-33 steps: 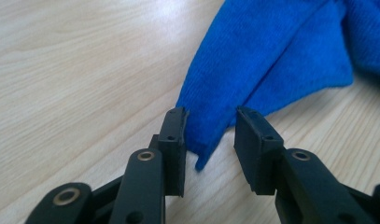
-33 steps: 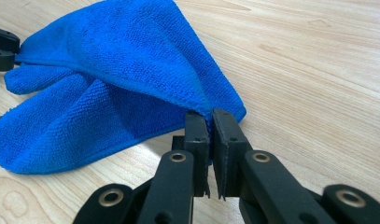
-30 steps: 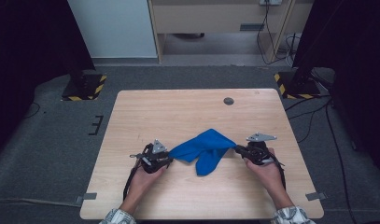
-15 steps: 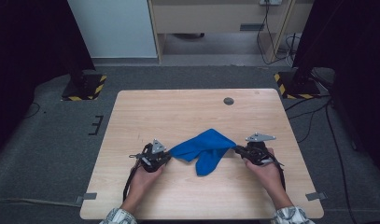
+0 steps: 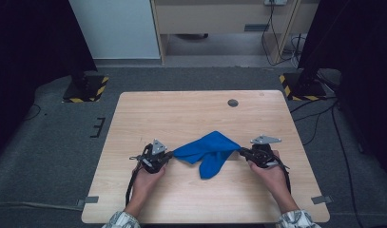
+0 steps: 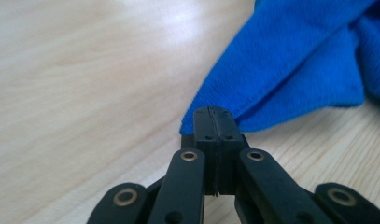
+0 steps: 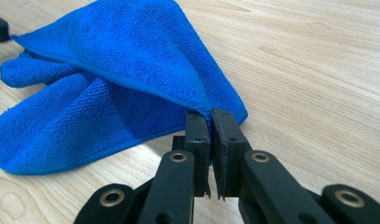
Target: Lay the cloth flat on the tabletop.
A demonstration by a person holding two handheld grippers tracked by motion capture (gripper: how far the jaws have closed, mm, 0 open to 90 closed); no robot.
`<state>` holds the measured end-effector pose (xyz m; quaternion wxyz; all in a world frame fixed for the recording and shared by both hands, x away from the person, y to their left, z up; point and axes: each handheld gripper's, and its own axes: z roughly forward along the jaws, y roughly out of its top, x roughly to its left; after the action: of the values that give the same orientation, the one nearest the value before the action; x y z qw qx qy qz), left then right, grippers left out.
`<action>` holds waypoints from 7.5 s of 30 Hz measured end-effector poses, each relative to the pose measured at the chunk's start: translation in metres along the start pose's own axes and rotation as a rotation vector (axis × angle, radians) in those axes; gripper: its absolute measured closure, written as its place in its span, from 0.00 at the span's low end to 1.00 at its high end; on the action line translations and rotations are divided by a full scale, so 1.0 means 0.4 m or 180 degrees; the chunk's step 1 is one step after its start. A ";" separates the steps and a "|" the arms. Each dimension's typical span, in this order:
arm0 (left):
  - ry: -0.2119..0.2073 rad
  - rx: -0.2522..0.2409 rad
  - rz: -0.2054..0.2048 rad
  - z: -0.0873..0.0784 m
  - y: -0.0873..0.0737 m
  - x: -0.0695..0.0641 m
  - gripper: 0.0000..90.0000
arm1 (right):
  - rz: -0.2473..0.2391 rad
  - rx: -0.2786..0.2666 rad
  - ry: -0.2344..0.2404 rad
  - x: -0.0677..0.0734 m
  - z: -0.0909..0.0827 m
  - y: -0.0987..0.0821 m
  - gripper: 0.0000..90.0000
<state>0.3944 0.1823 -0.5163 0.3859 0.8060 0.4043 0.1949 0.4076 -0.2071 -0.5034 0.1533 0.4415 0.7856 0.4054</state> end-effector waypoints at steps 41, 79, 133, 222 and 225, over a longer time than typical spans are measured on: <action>0.0022 -0.0413 -0.0259 -0.051 0.061 0.022 1.00 | -0.0063 -0.0471 0.0169 0.016 -0.112 0.068 0.97; -0.0214 -0.0208 -0.0420 0.039 0.062 0.064 0.95 | -0.0182 -0.0062 0.0021 -0.032 -0.017 0.058 0.97; -0.0114 -0.0252 -0.0405 0.041 0.072 0.043 0.98 | -0.0198 -0.0201 -0.0008 -0.026 -0.043 0.068 0.97; 0.0041 -0.0737 -0.0119 -0.236 0.304 -0.015 0.98 | -0.0458 -0.0948 0.0025 0.033 -0.318 0.217 0.97; 0.0062 -0.0652 -0.0171 -0.189 0.304 0.004 0.98 | -0.0405 -0.0810 0.0003 0.005 -0.259 0.219 0.97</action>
<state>0.4089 0.1729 -0.3742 0.4674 0.7493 0.4074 0.2326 0.3945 -0.2328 -0.3708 0.2331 0.3676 0.7544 0.4914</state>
